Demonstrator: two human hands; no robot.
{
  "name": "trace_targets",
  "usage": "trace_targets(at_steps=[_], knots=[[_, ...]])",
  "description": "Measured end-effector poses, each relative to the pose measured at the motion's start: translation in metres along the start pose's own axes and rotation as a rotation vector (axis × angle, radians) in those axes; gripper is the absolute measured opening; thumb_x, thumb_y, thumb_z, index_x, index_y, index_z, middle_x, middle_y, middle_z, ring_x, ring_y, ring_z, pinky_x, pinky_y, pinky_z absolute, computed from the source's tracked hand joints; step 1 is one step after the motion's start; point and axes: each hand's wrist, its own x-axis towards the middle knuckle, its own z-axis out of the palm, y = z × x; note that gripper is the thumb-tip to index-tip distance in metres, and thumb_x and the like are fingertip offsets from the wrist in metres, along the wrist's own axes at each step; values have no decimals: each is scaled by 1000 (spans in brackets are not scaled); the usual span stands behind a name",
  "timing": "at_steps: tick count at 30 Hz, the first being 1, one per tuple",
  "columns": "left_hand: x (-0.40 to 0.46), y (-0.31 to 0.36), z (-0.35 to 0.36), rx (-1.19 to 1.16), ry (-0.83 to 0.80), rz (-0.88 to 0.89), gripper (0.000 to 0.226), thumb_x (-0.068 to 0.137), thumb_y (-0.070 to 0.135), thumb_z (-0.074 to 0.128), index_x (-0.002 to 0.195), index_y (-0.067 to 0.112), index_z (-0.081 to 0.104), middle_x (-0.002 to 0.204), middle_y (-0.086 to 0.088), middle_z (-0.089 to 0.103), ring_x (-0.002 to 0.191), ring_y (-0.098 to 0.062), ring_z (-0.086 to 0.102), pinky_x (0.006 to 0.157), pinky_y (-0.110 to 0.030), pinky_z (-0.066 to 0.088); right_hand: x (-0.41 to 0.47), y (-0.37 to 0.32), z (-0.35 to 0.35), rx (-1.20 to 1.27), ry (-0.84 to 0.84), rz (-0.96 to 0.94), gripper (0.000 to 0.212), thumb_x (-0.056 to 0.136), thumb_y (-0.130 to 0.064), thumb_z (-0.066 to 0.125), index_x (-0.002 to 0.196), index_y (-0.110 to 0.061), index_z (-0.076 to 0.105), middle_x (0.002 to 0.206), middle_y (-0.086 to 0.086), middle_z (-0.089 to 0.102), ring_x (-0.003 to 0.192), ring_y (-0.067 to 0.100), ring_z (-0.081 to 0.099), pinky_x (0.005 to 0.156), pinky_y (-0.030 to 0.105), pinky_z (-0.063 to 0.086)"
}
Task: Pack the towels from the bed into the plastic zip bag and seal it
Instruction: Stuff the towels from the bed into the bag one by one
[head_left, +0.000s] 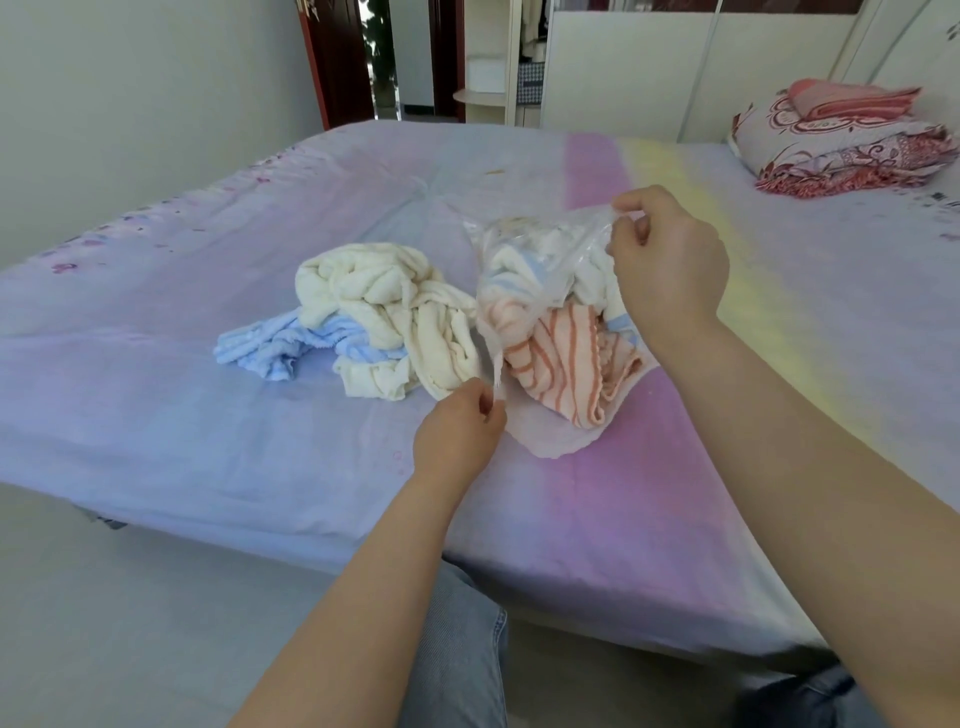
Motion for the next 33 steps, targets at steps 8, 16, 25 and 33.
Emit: trace_targets(at_steps=[8, 16, 25, 33], knots=[[37, -21, -25, -155, 554, 44, 45, 93, 29, 55, 135, 15, 46, 146, -6, 41, 128, -28, 43, 99, -44, 43, -74, -10, 17, 113, -289, -102, 39, 92, -27, 51, 129, -26, 39, 104, -3, 67, 74, 24, 65, 67, 37, 48], [118, -45, -77, 455, 185, -172, 79, 86, 25, 62, 152, 16, 18, 136, -12, 49, 122, -35, 43, 91, -45, 39, -126, 5, 24, 273, -505, -32, 35, 92, -22, 51, 119, -38, 35, 105, -24, 62, 71, 1, 63, 62, 28, 43], [21, -32, -56, -71, 651, -24, 35, 77, 27, 53, 106, 9, 59, 134, -15, 48, 122, -36, 43, 97, -39, 33, -146, -2, 21, 760, -557, 388, 16, 97, -17, 51, 108, -27, 55, 100, -1, 72, 71, 13, 71, 67, 32, 56], [-80, 27, -15, -269, -263, 97, 48, 81, 45, 64, 122, 24, 50, 113, 8, 63, 104, -9, 61, 86, -28, 51, -162, 2, 18, 1191, -698, 698, 49, 88, -17, 65, 133, -26, 52, 126, 0, 66, 113, 18, 64, 93, 38, 52]])
